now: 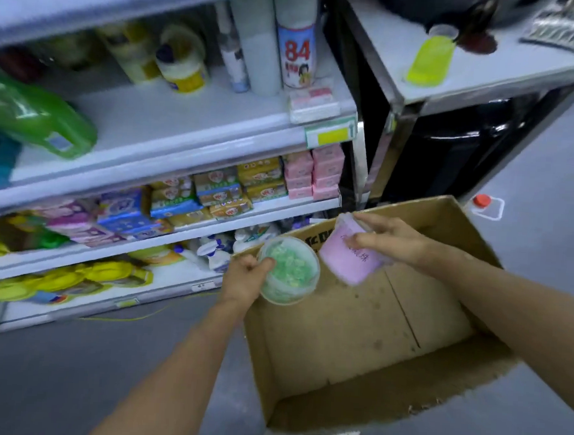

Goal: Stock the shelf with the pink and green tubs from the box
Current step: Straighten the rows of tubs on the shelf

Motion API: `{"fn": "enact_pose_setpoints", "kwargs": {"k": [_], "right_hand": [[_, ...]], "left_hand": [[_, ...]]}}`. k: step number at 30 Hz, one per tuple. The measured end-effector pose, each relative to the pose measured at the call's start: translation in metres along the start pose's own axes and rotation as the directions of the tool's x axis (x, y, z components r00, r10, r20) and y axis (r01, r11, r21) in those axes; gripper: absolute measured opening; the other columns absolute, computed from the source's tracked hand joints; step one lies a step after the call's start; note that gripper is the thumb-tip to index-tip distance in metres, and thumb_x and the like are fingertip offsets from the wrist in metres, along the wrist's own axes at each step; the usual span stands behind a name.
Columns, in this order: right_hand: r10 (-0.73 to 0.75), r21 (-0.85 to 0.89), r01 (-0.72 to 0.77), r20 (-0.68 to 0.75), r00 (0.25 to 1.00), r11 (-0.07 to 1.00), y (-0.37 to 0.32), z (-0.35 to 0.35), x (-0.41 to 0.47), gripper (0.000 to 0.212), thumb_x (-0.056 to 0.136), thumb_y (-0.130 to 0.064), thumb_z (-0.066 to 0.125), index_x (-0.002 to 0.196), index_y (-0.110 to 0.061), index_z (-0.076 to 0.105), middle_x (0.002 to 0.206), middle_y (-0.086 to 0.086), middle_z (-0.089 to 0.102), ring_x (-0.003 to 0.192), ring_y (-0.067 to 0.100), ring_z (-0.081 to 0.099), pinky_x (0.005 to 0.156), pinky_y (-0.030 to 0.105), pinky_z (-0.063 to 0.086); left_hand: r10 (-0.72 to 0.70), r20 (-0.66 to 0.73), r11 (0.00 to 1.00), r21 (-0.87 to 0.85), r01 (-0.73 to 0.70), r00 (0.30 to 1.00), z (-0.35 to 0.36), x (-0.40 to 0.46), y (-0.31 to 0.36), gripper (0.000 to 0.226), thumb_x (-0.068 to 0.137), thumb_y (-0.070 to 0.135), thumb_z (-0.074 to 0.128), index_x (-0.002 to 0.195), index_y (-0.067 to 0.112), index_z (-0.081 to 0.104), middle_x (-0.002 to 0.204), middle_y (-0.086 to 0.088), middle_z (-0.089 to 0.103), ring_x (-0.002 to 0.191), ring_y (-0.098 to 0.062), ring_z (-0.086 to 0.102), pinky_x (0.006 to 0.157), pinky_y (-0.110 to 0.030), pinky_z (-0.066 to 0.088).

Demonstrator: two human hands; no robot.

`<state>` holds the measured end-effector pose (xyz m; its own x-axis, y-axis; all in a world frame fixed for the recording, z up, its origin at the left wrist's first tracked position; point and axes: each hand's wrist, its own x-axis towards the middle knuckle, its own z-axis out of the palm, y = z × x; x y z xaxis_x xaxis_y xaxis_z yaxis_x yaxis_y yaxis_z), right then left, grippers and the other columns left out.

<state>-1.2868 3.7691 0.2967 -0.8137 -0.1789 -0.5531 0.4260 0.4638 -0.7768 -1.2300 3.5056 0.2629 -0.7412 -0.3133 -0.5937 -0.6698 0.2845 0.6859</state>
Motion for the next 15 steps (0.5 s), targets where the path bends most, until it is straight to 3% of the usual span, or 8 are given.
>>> {"fn": "enact_pose_setpoints", "kwargs": {"k": [3, 6, 11, 15], "right_hand": [[-0.086, -0.047, 0.087, 0.030, 0.996, 0.995, -0.041, -0.010, -0.021, 0.069, 0.071, -0.039, 0.079, 0.132, -0.040, 0.049, 0.126, -0.003, 0.054, 0.095, 0.006, 0.061, 0.074, 0.021, 0.050], [-0.191, -0.120, 0.202, 0.096, 0.977, 0.972, -0.086, -0.021, -0.039, 0.067, 0.058, -0.053, 0.078, 0.120, -0.049, 0.050, 0.126, -0.004, 0.054, 0.107, 0.015, 0.059, 0.090, 0.036, 0.052], [-0.352, -0.166, 0.383, 0.185, 0.917, 0.909, -0.167, -0.033, -0.068, 0.057, 0.065, -0.049, 0.078, 0.114, -0.055, 0.052, 0.127, -0.005, 0.049, 0.110, 0.014, 0.055, 0.092, 0.035, 0.050], [-0.477, -0.237, 0.512, 0.192, 0.858, 0.826, -0.239, -0.032, -0.086, 0.055, 0.062, -0.050, 0.077, 0.112, -0.056, 0.055, 0.125, -0.009, 0.053, 0.109, 0.010, 0.057, 0.098, 0.035, 0.046]], "left_hand": [[0.047, -0.051, 0.997, -0.064, -0.050, 0.998, -0.028, -0.030, 0.029, 0.036, 0.076, 0.044, 0.069, 0.073, 0.016, 0.046, 0.089, -0.008, 0.063, 0.091, -0.027, 0.064, 0.084, -0.050, 0.054], [0.121, -0.097, 0.977, -0.166, -0.136, 0.988, -0.057, -0.062, 0.056, 0.035, 0.072, 0.044, 0.071, 0.083, 0.016, 0.052, 0.093, -0.009, 0.063, 0.088, -0.027, 0.065, 0.081, -0.053, 0.055], [0.237, -0.162, 0.927, -0.257, -0.273, 0.958, -0.117, -0.097, 0.095, 0.021, 0.086, 0.032, 0.064, 0.089, 0.012, 0.058, 0.089, -0.009, 0.063, 0.075, -0.026, 0.062, 0.059, -0.040, 0.053], [0.261, -0.209, 0.890, -0.325, -0.319, 0.942, -0.166, -0.115, 0.125, 0.019, 0.089, 0.033, 0.060, 0.093, 0.016, 0.066, 0.098, -0.009, 0.069, 0.090, -0.031, 0.067, 0.069, -0.047, 0.059]]}}
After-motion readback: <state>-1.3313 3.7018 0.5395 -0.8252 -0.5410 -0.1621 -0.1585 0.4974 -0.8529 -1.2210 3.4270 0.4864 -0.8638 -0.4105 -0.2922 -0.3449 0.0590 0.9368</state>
